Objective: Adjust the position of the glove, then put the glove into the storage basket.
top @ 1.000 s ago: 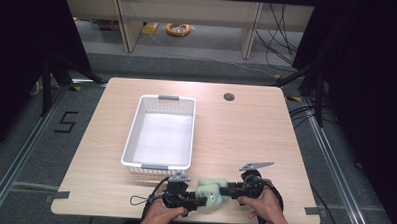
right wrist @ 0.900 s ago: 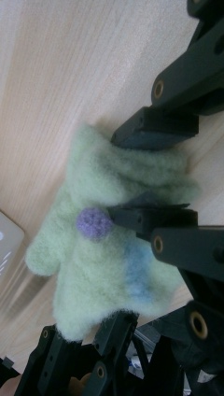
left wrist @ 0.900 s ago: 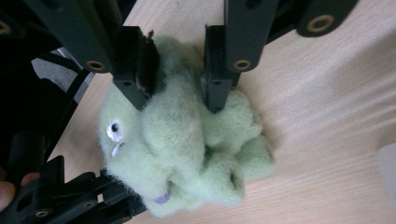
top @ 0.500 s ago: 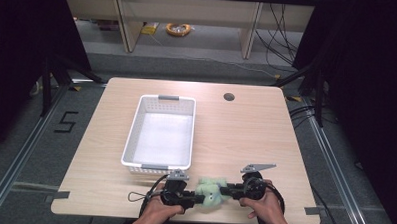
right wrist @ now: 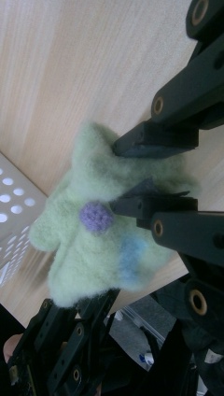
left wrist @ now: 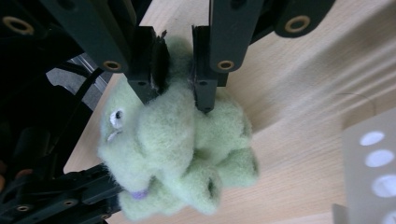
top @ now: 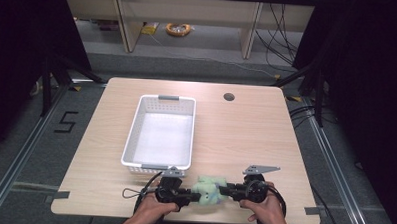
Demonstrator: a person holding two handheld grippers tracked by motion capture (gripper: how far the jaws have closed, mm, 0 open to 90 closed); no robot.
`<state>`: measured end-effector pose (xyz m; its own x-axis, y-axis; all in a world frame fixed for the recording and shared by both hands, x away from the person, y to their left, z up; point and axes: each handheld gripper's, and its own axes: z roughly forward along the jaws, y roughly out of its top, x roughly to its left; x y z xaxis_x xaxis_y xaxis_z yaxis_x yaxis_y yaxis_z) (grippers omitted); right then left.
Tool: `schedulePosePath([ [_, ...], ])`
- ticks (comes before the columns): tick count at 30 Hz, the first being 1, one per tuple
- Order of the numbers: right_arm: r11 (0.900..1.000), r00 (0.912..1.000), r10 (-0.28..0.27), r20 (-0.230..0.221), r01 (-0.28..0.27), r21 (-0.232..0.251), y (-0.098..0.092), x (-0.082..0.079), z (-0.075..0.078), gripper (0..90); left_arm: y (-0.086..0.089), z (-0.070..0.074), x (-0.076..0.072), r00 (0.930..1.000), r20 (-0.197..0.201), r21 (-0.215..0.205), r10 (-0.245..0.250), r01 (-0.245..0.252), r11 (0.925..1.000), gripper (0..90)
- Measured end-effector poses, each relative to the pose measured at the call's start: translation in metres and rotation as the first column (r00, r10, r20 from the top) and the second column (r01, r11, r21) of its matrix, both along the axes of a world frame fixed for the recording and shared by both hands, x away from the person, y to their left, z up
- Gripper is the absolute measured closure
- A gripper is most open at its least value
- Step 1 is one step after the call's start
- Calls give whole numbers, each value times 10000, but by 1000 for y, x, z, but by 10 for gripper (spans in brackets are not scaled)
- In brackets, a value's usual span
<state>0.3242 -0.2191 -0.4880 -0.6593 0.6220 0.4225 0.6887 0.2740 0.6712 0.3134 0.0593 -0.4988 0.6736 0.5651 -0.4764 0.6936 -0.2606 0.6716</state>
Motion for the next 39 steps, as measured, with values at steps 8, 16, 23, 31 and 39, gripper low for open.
schedulePosePath([
  [8,9997,9999,-106,61,105,198,2,-4,2,734,5,5,5,9999,14,38,-135,135,9999,753],
  [16,9999,9999,-131,105,131,49,6,-11,1,733,7,3,4,9999,-63,127,-146,146,9998,751],
  [23,9998,9998,-115,189,112,155,8,-13,3,732,9,6,2,9996,110,145,-263,262,9996,751],
  [31,9995,9998,-163,101,160,277,9,-18,10,731,9,12,-1,9992,323,189,-242,236,9995,747],
  [39,10000,9990,8,447,-12,73,11,-18,18,730,13,16,-3,9986,426,7,-307,307,9995,746],
])
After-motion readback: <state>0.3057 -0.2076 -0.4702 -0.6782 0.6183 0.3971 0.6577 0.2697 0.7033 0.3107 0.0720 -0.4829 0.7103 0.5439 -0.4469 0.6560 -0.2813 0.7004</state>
